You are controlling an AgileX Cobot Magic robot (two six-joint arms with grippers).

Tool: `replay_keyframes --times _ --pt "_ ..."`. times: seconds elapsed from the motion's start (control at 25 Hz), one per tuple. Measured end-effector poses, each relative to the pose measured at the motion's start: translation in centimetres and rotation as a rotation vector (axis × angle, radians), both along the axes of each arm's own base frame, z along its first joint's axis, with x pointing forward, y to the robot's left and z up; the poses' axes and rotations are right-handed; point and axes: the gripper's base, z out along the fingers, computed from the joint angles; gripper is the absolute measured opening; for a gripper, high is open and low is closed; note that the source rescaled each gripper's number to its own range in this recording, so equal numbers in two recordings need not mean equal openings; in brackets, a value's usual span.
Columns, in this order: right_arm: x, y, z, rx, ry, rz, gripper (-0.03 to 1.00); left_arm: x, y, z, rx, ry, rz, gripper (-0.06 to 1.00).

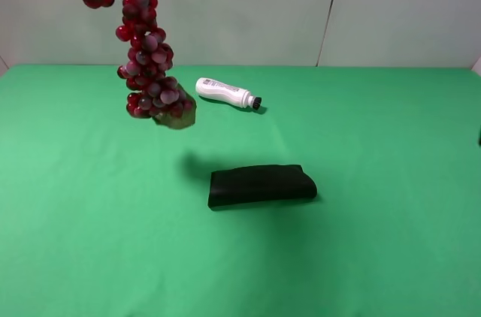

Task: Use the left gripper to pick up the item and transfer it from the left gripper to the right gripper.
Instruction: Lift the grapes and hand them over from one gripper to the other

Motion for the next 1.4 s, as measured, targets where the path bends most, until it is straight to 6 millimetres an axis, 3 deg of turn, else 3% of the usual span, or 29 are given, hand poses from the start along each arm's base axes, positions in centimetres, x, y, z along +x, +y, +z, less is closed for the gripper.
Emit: replay_keyframes --times 0.36,0.8,1.16,1.4 --pt "5.6 1.1 0.0 0.039 -0.05 0.142 1.0 -1.3 -2.8 0.3 -0.027 -0.04 -0.093 0.01" --pt "10.2 1.9 -1.9 0.026 -0.035 0.279 1.0 -1.2 -4.0 1.0 -0.128 -0.113 -0.164 0.01" --pt "12.3 2.6 -2.9 0.057 -0.066 0.365 1.0 -1.2 -4.4 1.1 -0.117 -0.166 -0.258 0.0" --pt "12.6 4.6 -3.4 -0.036 -0.119 0.505 1.0 0.0 -5.9 -1.1 -0.122 -0.105 -0.342 0.0"
